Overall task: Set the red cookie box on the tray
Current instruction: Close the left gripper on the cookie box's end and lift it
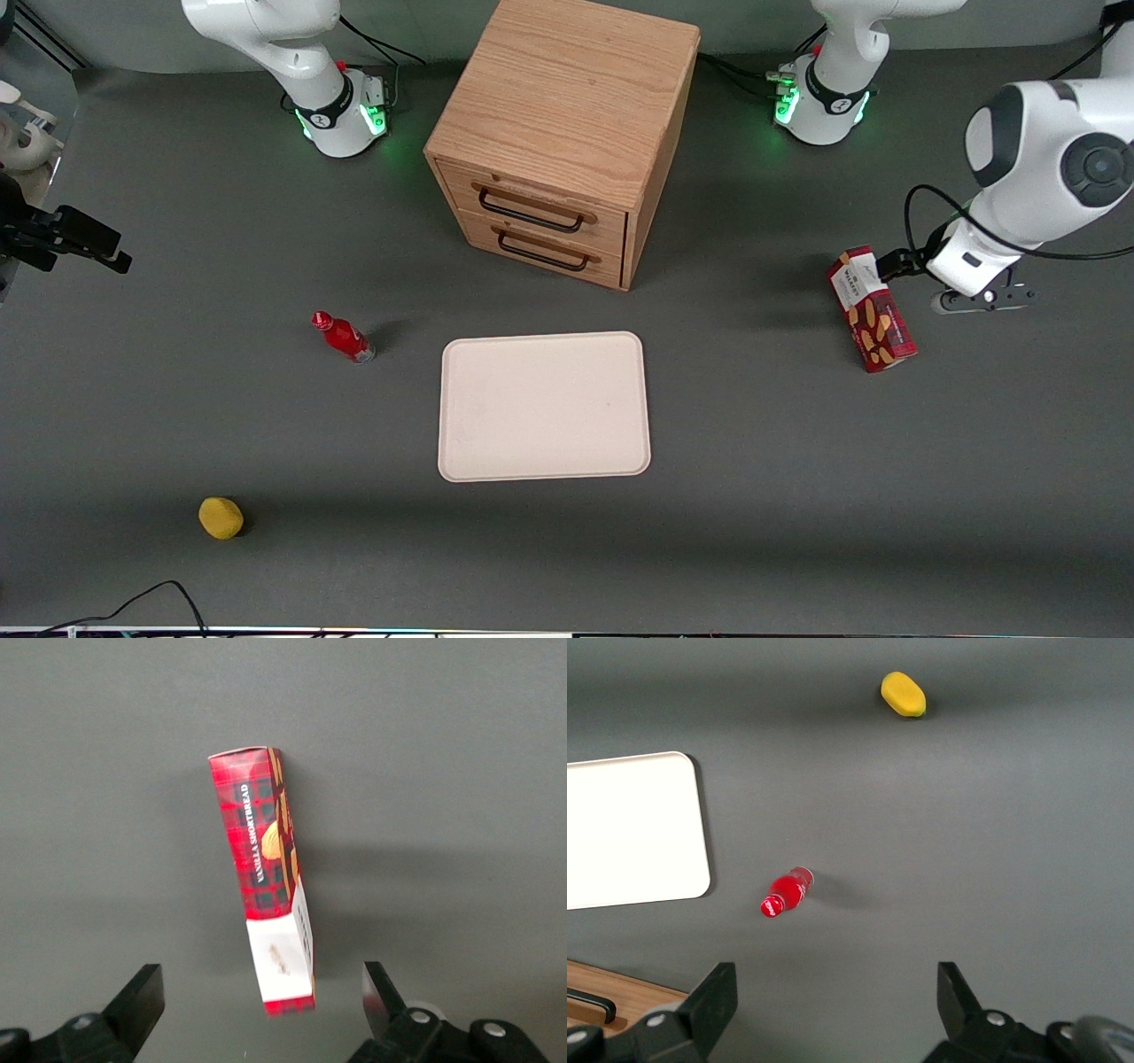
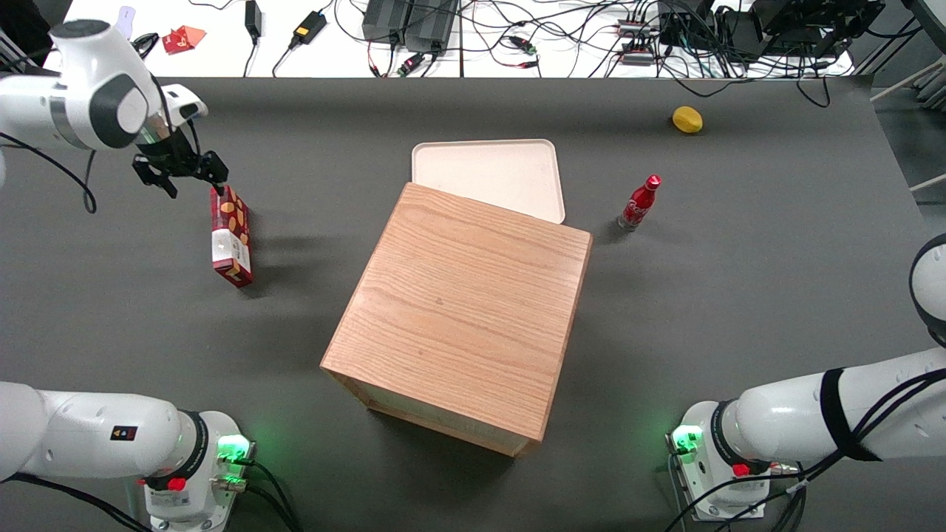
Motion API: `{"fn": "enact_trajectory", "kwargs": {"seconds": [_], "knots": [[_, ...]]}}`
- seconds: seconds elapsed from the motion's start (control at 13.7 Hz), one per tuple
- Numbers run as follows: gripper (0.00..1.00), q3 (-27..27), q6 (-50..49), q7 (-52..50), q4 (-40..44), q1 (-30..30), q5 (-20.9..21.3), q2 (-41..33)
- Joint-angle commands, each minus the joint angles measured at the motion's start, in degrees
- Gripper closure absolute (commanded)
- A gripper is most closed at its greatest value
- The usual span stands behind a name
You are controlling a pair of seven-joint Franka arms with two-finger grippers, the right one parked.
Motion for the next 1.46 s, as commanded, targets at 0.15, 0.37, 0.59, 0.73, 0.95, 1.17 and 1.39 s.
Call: {"fn": "enact_trajectory", "kwargs": {"seconds": [0.15, 0.37, 0.59, 0.73, 0.95, 1.17, 1.39], "knots": [[0.0, 0.2, 14.69, -1.64, -6.21, 0.06, -1.9, 5.7], [0.01, 0.55, 18.84, -1.2, -7.71, 0.76, -2.34, 8.0], [0.02, 0.55, 25.25, -1.2, -10.61, 0.85, -2.6, 9.58], [0.13, 0.55, 26.93, -1.12, -11.32, 0.85, -2.69, 10.19], [0.62, 0.55, 27.55, -1.03, -11.94, 0.85, -2.69, 10.2], [1.0, 0.55, 27.55, -0.85, -12.03, 0.85, -2.69, 10.11], [1.0, 0.46, 26.94, -0.94, -11.94, 0.77, -2.69, 9.5]]}}
